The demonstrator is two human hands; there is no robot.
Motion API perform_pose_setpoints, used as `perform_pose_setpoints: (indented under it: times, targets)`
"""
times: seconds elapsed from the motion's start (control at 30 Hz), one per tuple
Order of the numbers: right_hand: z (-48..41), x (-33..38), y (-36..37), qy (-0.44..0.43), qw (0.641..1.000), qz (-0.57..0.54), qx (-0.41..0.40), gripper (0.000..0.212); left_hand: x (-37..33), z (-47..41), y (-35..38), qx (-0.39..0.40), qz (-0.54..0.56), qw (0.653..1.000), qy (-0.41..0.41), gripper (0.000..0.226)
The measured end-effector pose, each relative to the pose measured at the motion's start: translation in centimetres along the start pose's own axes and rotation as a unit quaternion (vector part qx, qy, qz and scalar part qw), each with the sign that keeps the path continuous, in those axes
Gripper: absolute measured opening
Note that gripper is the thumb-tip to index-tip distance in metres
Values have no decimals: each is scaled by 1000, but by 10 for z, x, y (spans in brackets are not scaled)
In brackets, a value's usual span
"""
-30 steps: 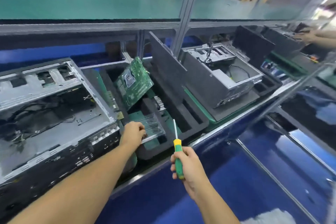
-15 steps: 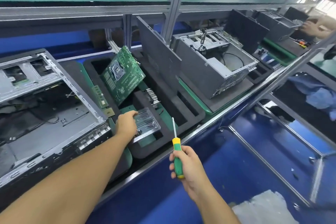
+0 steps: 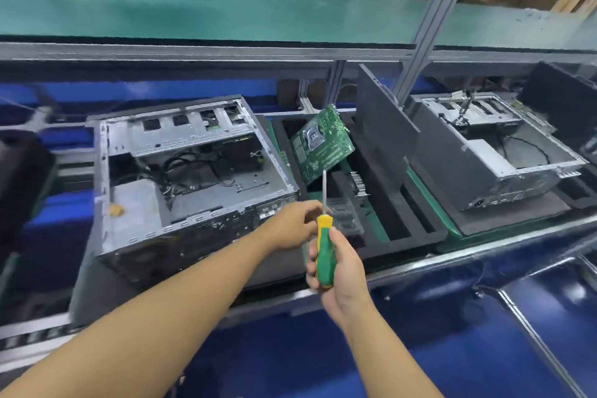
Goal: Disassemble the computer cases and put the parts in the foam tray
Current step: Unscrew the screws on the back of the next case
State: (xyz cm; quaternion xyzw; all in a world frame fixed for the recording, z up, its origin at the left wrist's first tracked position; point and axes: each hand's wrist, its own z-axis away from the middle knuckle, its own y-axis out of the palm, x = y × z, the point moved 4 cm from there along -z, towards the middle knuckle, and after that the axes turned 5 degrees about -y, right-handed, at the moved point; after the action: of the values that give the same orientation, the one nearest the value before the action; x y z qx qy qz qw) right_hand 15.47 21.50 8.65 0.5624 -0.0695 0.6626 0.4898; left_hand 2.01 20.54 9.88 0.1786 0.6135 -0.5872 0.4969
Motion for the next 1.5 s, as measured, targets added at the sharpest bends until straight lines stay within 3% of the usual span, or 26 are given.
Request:
perform_pose_setpoints:
  times: [0.13,0.23,0.33,0.43,0.6,0.67,0.83,1.1,1.5]
  targets:
    - [20,-22,43,38,997,-30,67,26,6,69,-61,-126,-48,991,17,35]
    - [38,-43,69,62,991,-38,114,27,29,128,-109,-248,-116,961,34,35]
    - [57,-66,88,78,986,-19,145,24,68,179,-155,-301,-218,928,-24,37]
    - [76,-91,104,94,978,56,178,20,114,217,-188,-277,-312,899,-129,59]
    - [93,-129,122,140,945,195,223,17,164,230,-193,-158,-350,911,-152,90]
    - [94,-143,127,152,936,221,226,22,176,223,-189,-155,-316,925,-142,81]
    - [86,-171,135,173,925,270,205,28,186,215,-179,-274,-250,924,-94,53]
    - [79,-222,134,234,906,322,143,25,196,215,-175,-282,-256,923,-57,61]
    - [61,-254,140,200,914,327,135,24,206,214,-169,-293,-247,923,-39,59]
